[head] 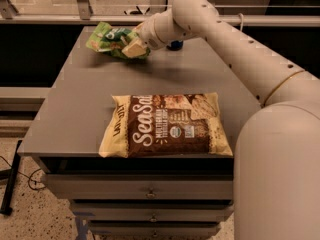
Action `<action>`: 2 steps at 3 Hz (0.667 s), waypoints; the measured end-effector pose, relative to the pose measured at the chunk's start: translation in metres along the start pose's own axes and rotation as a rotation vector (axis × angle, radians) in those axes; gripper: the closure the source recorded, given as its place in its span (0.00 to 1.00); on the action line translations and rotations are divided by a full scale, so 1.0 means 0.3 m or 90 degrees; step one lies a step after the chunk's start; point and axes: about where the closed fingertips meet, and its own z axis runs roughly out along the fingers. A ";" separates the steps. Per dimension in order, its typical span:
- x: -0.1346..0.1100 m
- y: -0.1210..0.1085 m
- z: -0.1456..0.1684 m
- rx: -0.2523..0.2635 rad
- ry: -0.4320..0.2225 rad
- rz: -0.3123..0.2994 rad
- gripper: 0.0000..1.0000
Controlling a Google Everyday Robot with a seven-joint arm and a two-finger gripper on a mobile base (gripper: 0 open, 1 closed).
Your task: Pick green rice chip bag
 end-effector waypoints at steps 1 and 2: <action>-0.115 0.023 -0.051 -0.006 -0.067 -0.005 1.00; -0.279 0.055 -0.072 -0.026 -0.166 -0.022 1.00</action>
Offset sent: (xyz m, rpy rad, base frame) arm -0.0563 0.0666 0.1234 0.3599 -0.1475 0.2586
